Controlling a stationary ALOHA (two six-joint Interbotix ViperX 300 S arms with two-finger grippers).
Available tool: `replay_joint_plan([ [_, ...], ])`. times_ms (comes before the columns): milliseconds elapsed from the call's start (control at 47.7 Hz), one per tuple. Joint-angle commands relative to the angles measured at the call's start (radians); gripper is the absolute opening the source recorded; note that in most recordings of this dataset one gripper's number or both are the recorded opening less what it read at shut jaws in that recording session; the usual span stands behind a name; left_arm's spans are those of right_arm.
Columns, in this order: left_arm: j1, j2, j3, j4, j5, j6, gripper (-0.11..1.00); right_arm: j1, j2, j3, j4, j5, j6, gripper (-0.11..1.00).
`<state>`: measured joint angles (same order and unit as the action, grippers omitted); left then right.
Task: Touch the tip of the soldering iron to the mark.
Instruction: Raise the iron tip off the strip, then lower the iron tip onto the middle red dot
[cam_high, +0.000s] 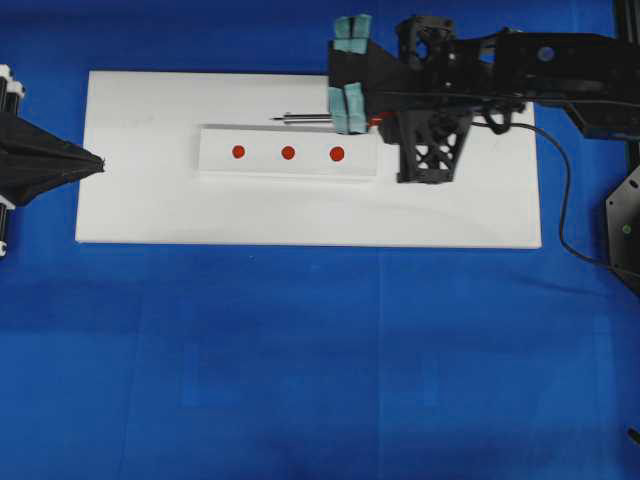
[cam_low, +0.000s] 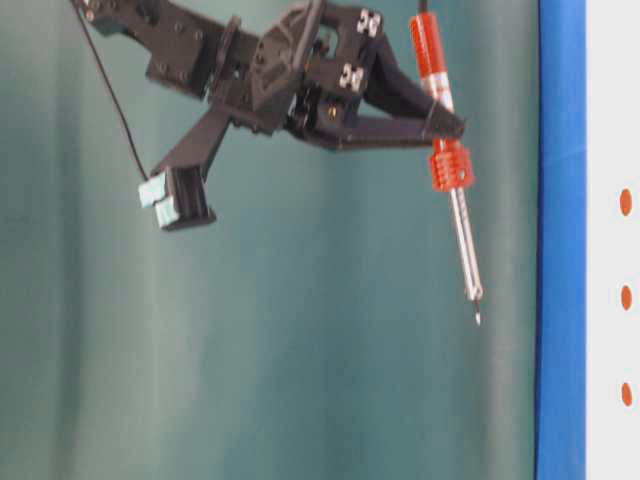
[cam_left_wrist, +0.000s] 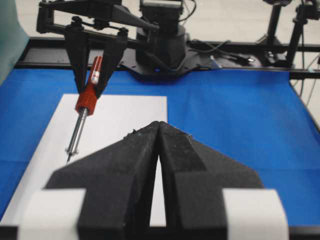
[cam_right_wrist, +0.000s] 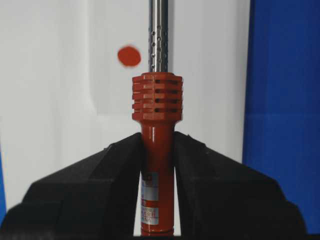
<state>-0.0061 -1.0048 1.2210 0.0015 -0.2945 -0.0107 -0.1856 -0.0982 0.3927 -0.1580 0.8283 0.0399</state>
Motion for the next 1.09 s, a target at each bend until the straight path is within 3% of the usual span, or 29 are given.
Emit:
replay_joint_plan([
  [0,0.002,0.003,-0.009,0.002,-0.006,-0.002,0.0,0.002,-0.055,0.017,0.0,-0.002,0.002,0.06],
  [1069,0.002,-0.003,-0.011,0.002,-0.008,0.0,0.0,0.002,-0.083,0.048,0.002,-0.006,0.002,0.06],
])
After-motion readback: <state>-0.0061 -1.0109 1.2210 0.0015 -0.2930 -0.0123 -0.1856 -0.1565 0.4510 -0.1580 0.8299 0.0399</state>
